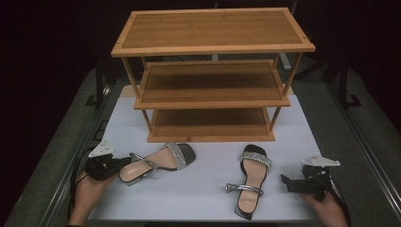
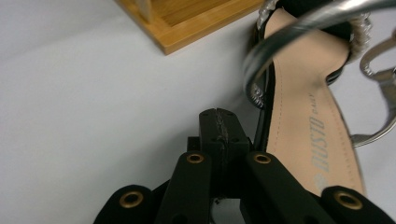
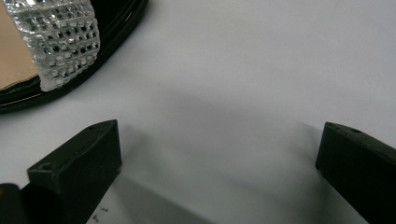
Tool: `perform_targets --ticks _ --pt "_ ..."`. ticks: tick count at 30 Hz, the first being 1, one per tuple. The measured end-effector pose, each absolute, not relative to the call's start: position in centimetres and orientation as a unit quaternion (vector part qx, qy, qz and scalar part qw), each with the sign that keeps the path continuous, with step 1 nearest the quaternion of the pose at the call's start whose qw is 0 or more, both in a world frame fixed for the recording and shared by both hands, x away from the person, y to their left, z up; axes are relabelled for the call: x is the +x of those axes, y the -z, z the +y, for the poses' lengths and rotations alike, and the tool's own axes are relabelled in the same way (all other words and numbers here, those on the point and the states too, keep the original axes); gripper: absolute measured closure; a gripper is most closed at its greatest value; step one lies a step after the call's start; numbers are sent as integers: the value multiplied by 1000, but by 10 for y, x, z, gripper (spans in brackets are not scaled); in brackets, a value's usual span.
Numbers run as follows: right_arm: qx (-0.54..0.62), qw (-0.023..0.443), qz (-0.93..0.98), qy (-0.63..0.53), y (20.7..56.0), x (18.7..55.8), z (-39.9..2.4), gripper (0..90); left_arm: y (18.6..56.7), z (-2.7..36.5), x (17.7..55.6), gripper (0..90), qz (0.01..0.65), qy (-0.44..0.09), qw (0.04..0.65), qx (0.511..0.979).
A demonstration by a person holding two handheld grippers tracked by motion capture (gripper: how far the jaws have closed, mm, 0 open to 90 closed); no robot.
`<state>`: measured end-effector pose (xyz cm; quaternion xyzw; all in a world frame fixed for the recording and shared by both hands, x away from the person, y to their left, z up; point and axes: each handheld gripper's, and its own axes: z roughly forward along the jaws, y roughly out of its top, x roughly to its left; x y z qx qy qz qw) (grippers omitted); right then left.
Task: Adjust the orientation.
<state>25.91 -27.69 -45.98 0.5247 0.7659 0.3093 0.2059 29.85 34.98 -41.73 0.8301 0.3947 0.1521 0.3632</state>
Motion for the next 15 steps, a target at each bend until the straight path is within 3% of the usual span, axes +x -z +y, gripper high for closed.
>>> perform_targets --ticks 15 --pt "524 206 766 -309 460 259 -277 0 417 373 282 900 409 -151 370 820"
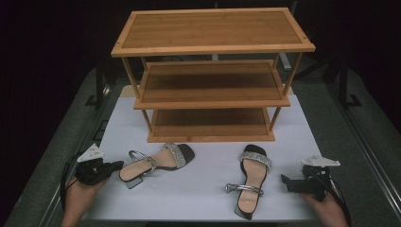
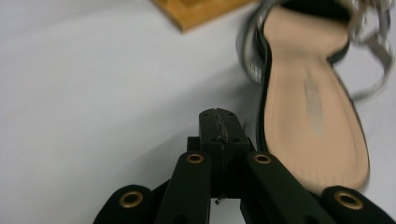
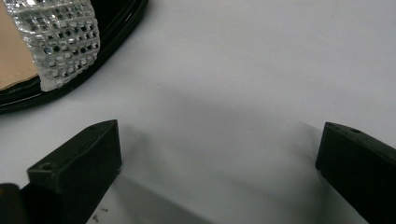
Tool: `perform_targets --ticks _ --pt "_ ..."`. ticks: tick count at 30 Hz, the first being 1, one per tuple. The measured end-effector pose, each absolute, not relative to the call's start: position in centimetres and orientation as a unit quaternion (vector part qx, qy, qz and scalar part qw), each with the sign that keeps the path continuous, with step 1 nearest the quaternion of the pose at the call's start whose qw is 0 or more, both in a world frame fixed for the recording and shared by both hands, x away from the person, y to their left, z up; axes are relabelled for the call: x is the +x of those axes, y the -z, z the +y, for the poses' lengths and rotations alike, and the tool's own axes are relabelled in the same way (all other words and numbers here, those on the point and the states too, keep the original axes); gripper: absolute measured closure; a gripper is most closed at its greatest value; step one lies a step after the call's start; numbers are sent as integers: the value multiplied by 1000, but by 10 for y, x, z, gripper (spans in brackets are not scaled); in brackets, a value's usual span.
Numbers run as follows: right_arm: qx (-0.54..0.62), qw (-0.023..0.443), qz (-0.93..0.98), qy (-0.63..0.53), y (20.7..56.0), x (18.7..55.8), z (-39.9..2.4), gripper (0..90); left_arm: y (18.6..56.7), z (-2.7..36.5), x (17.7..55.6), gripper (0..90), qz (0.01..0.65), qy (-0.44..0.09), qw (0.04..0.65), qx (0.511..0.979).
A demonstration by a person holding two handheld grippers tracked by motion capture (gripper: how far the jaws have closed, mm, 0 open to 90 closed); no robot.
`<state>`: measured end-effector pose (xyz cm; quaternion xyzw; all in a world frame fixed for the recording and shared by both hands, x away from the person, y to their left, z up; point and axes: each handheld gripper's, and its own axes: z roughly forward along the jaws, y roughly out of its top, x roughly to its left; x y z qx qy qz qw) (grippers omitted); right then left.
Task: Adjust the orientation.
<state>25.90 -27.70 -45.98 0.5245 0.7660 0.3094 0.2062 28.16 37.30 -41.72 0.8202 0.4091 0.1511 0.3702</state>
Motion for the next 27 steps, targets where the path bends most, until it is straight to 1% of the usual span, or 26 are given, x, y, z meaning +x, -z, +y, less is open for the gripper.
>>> perform_targets --ticks 1,4,10,17,21,25,27 --pt "525 206 766 -309 460 259 -277 0 421 376 274 900 409 -148 365 823" --pt "525 206 766 -310 460 259 -277 0 424 377 269 900 404 -139 362 828" --pt "525 206 766 -310 460 259 -277 0 427 370 261 900 397 -131 359 834" --pt "525 206 766 -310 460 259 -277 0 429 359 241 900 380 -116 368 840" --pt "525 206 766 -310 460 259 -277 0 430 358 235 900 384 -117 362 841" --pt "525 206 766 -310 460 259 -277 0 430 363 228 783 396 -123 363 834" --pt "525 206 766 -310 460 259 -277 0 430 365 222 709 402 -128 360 832"
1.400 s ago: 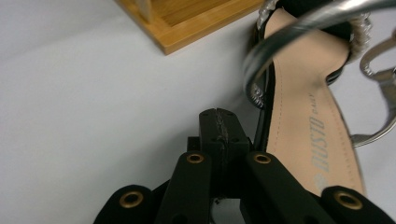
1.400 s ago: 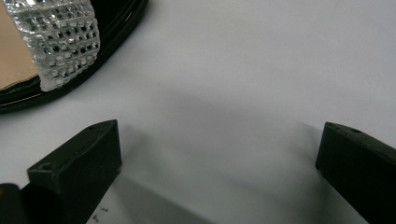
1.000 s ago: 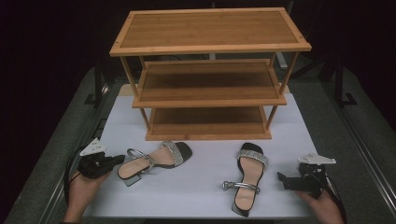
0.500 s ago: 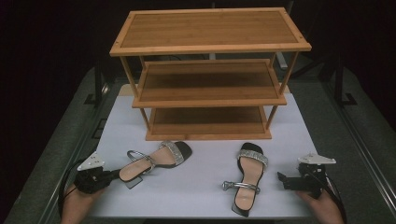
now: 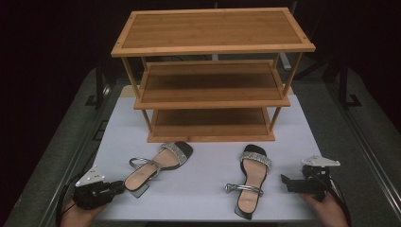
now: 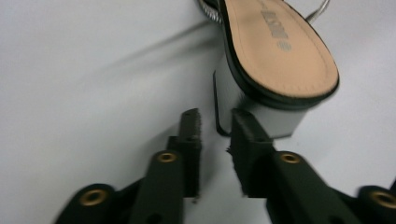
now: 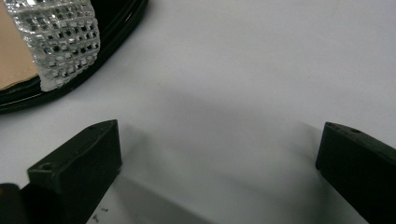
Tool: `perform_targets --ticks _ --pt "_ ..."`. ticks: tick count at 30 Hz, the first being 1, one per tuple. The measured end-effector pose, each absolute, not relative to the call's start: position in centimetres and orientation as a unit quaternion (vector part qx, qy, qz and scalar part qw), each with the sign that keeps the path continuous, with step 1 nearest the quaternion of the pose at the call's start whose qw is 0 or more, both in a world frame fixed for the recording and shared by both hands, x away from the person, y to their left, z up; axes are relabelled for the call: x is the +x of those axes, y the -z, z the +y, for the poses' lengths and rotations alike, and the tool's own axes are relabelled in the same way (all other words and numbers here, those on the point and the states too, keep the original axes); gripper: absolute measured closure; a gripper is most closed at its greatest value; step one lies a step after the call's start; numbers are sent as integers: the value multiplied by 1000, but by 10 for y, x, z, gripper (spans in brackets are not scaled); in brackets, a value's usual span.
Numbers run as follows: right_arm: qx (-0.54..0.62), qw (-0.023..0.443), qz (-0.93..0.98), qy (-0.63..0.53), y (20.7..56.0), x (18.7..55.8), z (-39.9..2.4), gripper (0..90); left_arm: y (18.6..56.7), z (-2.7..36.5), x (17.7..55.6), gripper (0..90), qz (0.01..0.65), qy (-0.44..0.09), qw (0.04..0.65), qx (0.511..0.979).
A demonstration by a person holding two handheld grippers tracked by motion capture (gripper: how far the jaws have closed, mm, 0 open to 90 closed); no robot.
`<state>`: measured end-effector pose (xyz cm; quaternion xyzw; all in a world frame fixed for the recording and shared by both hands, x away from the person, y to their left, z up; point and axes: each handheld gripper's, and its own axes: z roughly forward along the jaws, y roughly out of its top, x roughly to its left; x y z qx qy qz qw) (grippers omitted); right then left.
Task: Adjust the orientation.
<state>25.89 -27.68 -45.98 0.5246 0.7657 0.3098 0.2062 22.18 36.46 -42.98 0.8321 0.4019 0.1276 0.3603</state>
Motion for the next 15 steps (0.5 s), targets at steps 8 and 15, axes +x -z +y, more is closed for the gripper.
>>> perform_targets --ticks 8,15 --pt "525 206 766 -310 460 259 -277 0 430 364 204 408 408 -135 369 824" --pt "525 206 766 -310 460 259 -277 0 431 354 209 280 404 -127 375 825"
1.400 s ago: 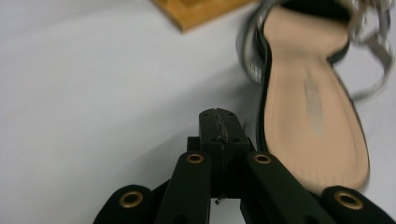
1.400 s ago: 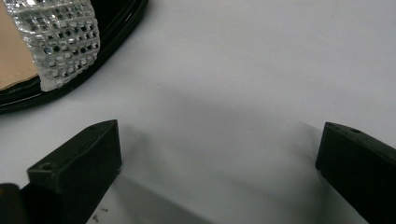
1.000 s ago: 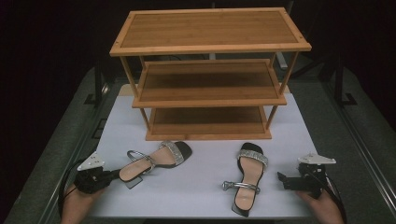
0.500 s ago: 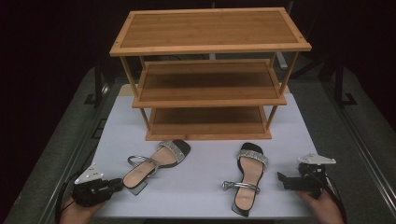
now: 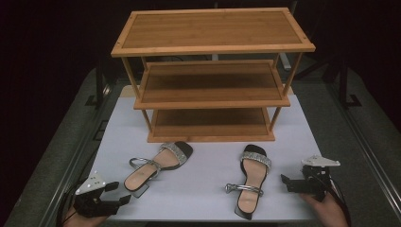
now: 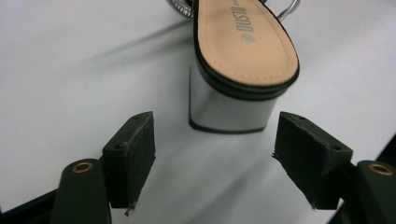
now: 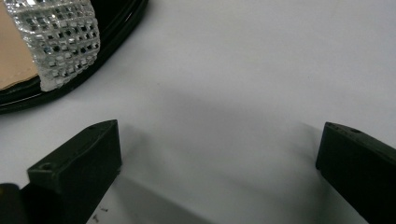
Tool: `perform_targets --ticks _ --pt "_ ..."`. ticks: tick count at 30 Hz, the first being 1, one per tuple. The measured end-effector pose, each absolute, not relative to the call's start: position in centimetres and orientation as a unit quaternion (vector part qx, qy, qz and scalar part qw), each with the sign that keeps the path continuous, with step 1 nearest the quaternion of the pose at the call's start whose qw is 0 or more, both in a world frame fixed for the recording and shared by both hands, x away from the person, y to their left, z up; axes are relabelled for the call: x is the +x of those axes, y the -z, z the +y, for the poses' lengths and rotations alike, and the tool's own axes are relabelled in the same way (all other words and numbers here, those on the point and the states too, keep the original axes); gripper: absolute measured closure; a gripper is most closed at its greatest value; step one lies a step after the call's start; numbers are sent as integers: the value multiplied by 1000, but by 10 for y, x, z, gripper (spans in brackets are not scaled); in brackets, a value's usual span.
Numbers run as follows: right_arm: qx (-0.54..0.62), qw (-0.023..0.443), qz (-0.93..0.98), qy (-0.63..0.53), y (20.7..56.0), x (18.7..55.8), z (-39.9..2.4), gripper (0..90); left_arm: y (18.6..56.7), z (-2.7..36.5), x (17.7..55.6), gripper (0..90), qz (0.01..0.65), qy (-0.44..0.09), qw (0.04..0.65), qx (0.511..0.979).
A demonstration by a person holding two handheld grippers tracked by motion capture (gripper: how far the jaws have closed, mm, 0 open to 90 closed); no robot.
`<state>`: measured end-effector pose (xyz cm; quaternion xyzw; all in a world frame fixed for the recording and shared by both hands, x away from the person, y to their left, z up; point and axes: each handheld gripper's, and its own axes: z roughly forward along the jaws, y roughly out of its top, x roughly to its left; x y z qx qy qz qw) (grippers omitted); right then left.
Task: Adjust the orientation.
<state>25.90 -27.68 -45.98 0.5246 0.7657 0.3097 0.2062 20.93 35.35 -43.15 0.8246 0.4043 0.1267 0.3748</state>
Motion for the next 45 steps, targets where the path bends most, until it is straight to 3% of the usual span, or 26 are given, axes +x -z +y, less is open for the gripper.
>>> perform_targets --ticks 26,36,45 --pt "525 206 766 -310 460 259 -277 0 438 299 257 231 387 -125 355 841" --pt "524 206 766 -310 460 259 -277 0 439 295 264 379 388 -109 360 841" --pt "525 206 765 -310 460 259 -277 0 435 299 264 388 383 -111 368 840"
